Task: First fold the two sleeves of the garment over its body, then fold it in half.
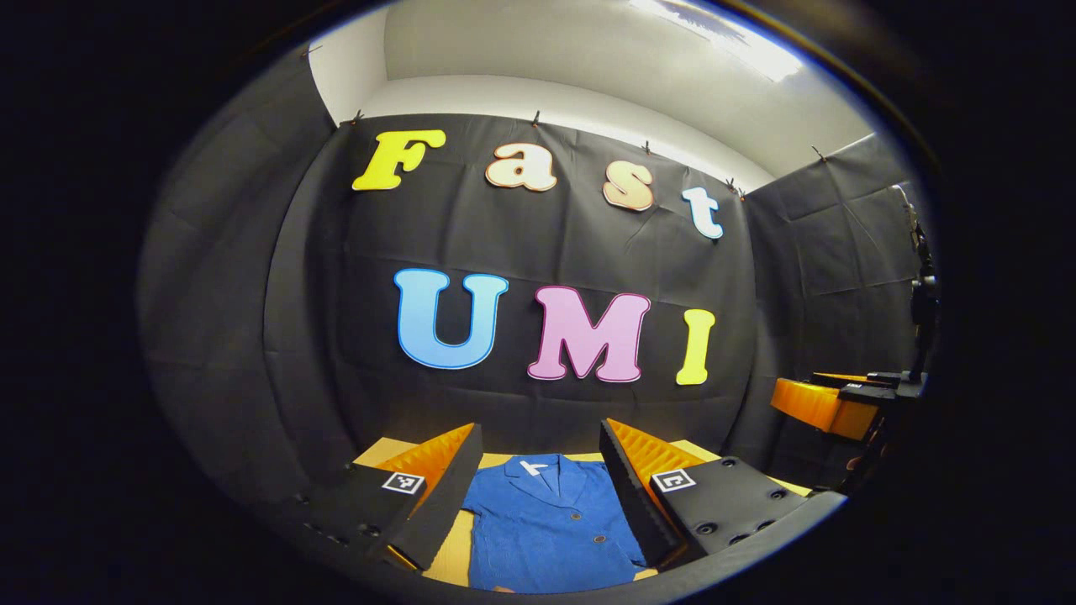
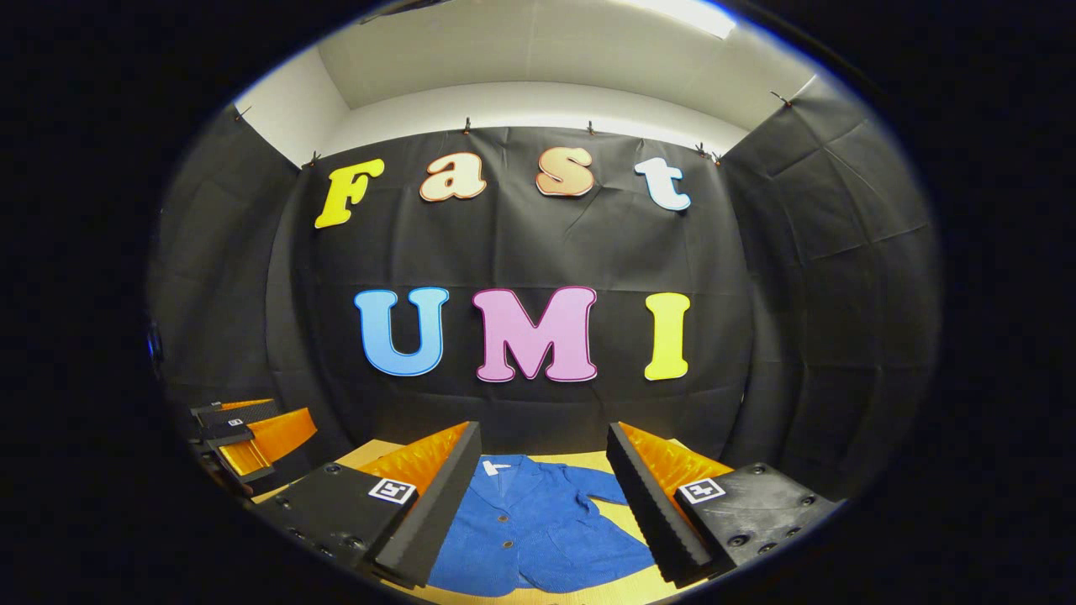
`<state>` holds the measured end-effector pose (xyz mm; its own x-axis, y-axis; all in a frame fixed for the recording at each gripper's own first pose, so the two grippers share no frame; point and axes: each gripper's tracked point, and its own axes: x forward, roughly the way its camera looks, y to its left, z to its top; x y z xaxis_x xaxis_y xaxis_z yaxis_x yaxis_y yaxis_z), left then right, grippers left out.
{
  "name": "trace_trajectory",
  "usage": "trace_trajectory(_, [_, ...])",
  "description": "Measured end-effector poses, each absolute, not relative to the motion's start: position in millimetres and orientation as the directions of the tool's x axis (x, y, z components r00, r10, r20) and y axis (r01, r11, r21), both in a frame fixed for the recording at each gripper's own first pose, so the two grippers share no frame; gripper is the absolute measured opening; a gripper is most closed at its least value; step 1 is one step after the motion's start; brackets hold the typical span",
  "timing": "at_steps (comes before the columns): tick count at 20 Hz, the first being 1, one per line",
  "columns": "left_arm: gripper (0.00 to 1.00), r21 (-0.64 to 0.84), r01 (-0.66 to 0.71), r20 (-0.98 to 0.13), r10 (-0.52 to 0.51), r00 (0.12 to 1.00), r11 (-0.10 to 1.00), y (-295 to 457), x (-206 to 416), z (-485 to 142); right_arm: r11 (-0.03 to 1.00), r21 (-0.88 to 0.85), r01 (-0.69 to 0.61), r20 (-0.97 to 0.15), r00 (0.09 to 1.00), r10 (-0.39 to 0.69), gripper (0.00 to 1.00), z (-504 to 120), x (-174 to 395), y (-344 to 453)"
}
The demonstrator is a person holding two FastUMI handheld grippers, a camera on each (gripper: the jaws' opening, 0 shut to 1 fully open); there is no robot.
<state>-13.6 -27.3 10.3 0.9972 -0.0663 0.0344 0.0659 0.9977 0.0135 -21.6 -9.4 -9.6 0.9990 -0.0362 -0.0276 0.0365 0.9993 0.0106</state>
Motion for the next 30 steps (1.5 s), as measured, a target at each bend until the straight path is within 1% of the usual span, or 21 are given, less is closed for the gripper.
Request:
trace_trajectory(1, [0.81, 0.021, 0.062, 0.031, -0.063, 0.998, 0.998, -26, -16, 10, 0.999, 0.012, 0.037, -0.035, 0.999, -0.037, 0.89, -12, -22, -10])
trace_trajectory(10, [0.80, 0.029, 0.000, 0.002, 0.000, 1.000, 1.000, -18, -24, -2, 1.000, 0.010, 0.001, -0.092, 0.996, 0.000, 0.89, -34, -16, -13])
trace_trajectory(11, [0.81, 0.024, -0.008, 0.001, 0.008, 1.000, 1.000, -20, -24, -2, 1.000, 0.008, -0.003, -0.097, 0.995, 0.003, 0.97, -36, -14, -15])
trace_trajectory(13, [0.81, 0.023, -0.020, 0.002, 0.020, 1.000, 1.000, -23, -22, -2, 1.000, 0.010, -0.010, -0.111, 0.994, 0.011, 0.97, -43, -7, -21])
trace_trajectory(20, [0.81, 0.032, -0.046, 0.000, 0.046, 0.999, 0.998, -43, 7, -5, 0.999, 0.035, -0.041, -0.137, 0.989, 0.046, 0.97, -62, 27, -42])
trace_trajectory(28, [0.81, 0.040, -0.110, -0.004, 0.111, 0.994, 0.993, -55, 44, -15, 0.992, 0.049, -0.120, -0.154, 0.980, 0.126, 0.97, -85, 78, -53])
trace_trajectory(29, [0.81, 0.041, -0.118, -0.006, 0.119, 0.993, 0.992, -58, 49, -17, 0.991, 0.054, -0.125, -0.159, 0.978, 0.132, 1.00, -90, 85, -56])
trace_trajectory(30, [0.81, 0.040, -0.123, -0.008, 0.124, 0.992, 0.992, -60, 53, -21, 0.990, 0.061, -0.130, -0.166, 0.976, 0.139, 0.97, -95, 91, -58])
